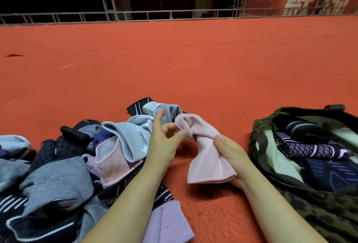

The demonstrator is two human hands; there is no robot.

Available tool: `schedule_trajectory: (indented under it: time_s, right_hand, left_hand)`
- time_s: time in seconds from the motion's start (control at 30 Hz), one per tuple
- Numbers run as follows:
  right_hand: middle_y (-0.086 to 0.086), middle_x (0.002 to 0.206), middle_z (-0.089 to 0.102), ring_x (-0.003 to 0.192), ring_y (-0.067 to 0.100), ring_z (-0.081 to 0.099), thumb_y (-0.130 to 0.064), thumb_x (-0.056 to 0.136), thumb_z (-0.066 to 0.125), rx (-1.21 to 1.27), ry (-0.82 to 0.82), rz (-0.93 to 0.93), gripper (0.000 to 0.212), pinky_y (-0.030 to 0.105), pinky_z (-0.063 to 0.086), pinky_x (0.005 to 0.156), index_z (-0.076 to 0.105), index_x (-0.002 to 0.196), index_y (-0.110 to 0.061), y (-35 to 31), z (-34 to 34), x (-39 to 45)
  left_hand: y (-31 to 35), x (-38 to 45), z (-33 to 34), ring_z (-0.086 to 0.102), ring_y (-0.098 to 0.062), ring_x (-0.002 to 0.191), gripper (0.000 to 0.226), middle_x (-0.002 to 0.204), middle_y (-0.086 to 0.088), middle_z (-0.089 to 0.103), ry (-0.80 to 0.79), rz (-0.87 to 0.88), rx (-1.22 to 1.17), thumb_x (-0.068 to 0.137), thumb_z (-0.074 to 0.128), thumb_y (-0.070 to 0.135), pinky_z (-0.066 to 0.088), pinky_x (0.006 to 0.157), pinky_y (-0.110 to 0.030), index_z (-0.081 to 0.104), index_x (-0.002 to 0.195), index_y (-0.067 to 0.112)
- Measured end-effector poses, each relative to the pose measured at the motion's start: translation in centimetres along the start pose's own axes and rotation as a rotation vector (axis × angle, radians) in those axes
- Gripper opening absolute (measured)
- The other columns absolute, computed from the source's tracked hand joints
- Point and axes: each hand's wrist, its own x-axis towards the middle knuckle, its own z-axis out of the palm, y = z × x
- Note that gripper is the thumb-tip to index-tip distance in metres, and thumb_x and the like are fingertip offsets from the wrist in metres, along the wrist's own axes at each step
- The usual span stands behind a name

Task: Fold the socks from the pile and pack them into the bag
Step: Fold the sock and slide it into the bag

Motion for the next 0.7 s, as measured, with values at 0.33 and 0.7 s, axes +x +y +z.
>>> schedule_trajectory:
  time_s: [0.33, 0.7]
  right_hand:
    - [0.004, 0.082, 0.068, 0.075, 0.017, 0.06, -0.074, 0.045, 0.078, -0.258, -0.202, 0.073, 0.076, 0.031, 0.047, 0.073, 0.073, 0.089, -0.012, -0.3, -1.7, 0.1]
    - [0.001, 0.089, 0.071, 0.08, 0.015, 0.063, -0.031, 0.083, 0.066, -0.543, -0.134, -0.035, 0.018, 0.037, 0.05, 0.074, 0.069, 0.095, -0.018, 0.1, 0.5, -1.6]
  left_hand:
    - [1.5, 1.5, -1.8, 0.055, -0.006, 0.062, 0.037, 0.079, 0.001, 0.054, 0.168, -0.082, -0.302, 0.094, 0.048, 0.001, 0.051, 0.049, -0.021, 0.042, 0.12, 0.027]
    - [3.2, 0.0, -1.8, 0.051, -0.003, 0.063, 0.075, 0.075, 0.008, 0.058, -0.163, 0.076, 0.136, 0.089, 0.057, 0.004, 0.042, 0.064, -0.011, 0.019, 0.145, 0.037]
